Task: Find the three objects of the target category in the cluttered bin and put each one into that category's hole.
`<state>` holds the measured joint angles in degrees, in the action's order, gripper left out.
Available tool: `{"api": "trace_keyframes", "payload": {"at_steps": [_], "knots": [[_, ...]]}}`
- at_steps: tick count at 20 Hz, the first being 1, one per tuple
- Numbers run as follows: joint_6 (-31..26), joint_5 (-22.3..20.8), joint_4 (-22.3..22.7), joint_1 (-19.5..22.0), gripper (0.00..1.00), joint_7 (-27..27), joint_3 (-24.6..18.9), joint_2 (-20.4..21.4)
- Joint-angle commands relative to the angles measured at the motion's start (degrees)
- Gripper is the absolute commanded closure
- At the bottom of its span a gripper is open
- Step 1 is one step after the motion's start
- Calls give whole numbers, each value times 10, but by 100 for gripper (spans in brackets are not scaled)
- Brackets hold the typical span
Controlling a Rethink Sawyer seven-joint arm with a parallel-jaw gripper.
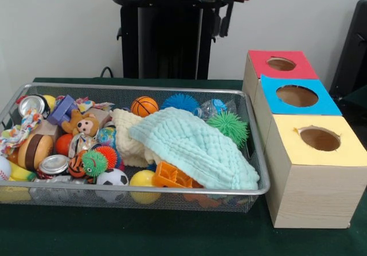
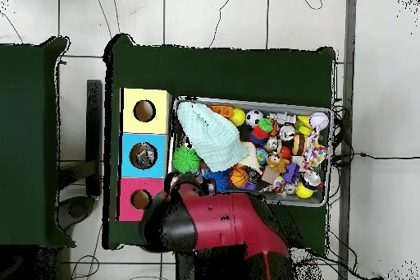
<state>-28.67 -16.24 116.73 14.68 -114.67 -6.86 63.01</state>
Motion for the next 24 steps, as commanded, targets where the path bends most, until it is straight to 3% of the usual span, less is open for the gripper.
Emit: {"api": "trace_keyframes", "payload": {"at_steps": [1, 4, 8, 10, 12, 16, 24], "knots": [[-74, 0, 120, 79, 100, 171, -48, 81], [-114, -17, 101, 80, 100, 175, -47, 95], [-110, -35, 95, 76, 100, 167, -78, 76], [-76, -86, 87, 45, 100, 112, -63, 46], [-30, -107, 92, 25, 100, 65, -56, 19], [-23, -88, 112, 20, 100, 53, -70, 12], [16, -138, 111, -12, 100, 6, -47, -23]]}}
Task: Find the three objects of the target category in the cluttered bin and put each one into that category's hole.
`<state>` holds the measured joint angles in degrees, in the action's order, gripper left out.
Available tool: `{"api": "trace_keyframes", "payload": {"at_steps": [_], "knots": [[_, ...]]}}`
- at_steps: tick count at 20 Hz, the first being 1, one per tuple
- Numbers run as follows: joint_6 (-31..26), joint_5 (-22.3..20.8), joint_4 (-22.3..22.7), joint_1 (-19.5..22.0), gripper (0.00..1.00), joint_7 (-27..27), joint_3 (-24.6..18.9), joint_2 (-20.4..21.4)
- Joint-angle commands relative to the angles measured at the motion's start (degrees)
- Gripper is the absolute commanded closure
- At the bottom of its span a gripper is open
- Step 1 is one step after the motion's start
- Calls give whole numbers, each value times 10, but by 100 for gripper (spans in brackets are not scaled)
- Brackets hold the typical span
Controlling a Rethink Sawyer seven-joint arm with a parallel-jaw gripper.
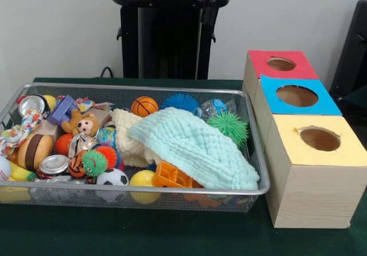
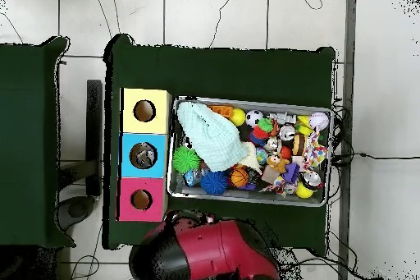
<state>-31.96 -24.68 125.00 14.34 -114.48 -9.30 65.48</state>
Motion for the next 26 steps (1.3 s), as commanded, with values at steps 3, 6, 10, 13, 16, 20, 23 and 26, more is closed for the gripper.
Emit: {"api": "trace_keyframes", "payload": {"at_steps": [3, 6, 10, 13, 16, 20, 23, 26], "knots": [[75, -77, 20, -22, 100, -18, -8, -73], [93, -95, 12, -31, 100, -31, 3, -91], [116, -107, 3, -37, 100, -41, 10, -113], [140, -122, -5, -43, 100, -48, 21, -147], [166, -144, -20, -55, 100, -55, 36, -193], [198, -158, -26, -59, 100, -58, 50, -216], [227, -164, -37, -65, 100, -60, 59, -232], [252, -166, -48, -72, 100, -62, 68, -248]]}}
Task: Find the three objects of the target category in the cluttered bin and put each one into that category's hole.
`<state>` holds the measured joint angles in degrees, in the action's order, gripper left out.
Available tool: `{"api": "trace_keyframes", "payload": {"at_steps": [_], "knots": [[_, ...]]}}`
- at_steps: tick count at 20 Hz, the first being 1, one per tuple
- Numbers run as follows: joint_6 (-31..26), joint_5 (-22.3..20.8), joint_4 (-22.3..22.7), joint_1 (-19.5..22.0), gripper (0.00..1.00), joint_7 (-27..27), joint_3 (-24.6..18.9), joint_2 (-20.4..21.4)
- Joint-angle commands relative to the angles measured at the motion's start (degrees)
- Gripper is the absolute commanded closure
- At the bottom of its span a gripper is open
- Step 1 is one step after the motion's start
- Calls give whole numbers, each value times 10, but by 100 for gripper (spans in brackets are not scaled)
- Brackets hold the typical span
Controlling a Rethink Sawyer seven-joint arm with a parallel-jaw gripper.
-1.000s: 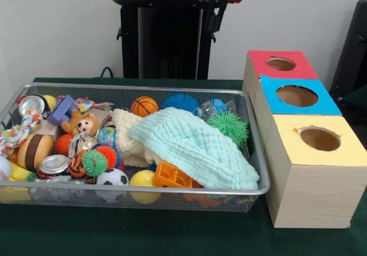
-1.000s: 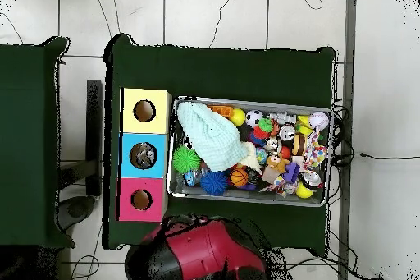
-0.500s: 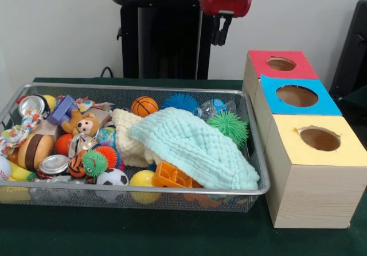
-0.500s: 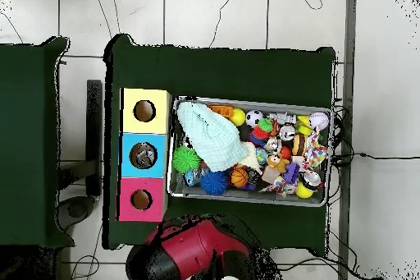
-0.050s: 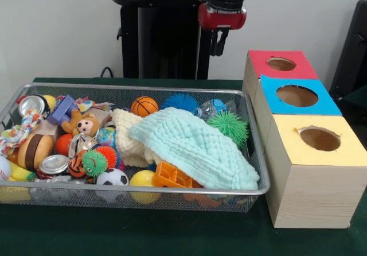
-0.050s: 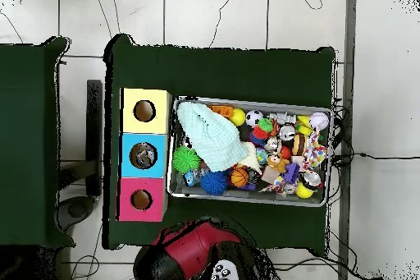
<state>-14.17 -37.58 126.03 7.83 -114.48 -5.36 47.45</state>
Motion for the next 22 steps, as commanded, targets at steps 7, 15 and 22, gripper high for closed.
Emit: {"api": "trace_keyframes", "payload": {"at_steps": [7, 15, 22], "knots": [[178, -30, -83, -41, 100, -75, 68, -118], [246, -6, -98, -70, 100, -62, 106, -155], [326, 10, -107, -94, 100, -51, 147, -180]]}}
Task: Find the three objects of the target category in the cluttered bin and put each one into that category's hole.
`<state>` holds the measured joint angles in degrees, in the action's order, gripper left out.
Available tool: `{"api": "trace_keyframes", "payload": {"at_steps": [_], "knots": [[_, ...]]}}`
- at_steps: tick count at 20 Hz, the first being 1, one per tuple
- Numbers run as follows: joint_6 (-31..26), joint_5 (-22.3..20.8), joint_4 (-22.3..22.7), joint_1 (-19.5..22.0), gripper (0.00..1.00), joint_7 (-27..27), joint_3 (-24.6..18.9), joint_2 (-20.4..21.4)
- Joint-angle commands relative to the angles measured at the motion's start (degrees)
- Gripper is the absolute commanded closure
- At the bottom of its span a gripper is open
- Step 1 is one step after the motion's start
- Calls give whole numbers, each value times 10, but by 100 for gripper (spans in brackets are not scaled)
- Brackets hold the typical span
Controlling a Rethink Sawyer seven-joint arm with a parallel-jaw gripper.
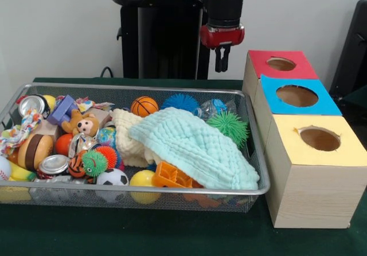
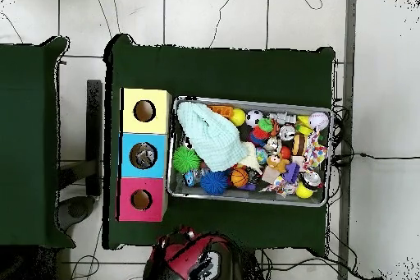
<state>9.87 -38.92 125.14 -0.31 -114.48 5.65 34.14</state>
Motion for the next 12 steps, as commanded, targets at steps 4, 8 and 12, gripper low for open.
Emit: {"api": "trace_keyframes", "payload": {"at_steps": [4, 8, 12], "knots": [[121, 28, -101, -20, 100, -43, 51, -55], [143, 39, -115, -26, 100, -38, 61, -60], [163, 46, -121, -25, 100, -40, 64, -64]]}}
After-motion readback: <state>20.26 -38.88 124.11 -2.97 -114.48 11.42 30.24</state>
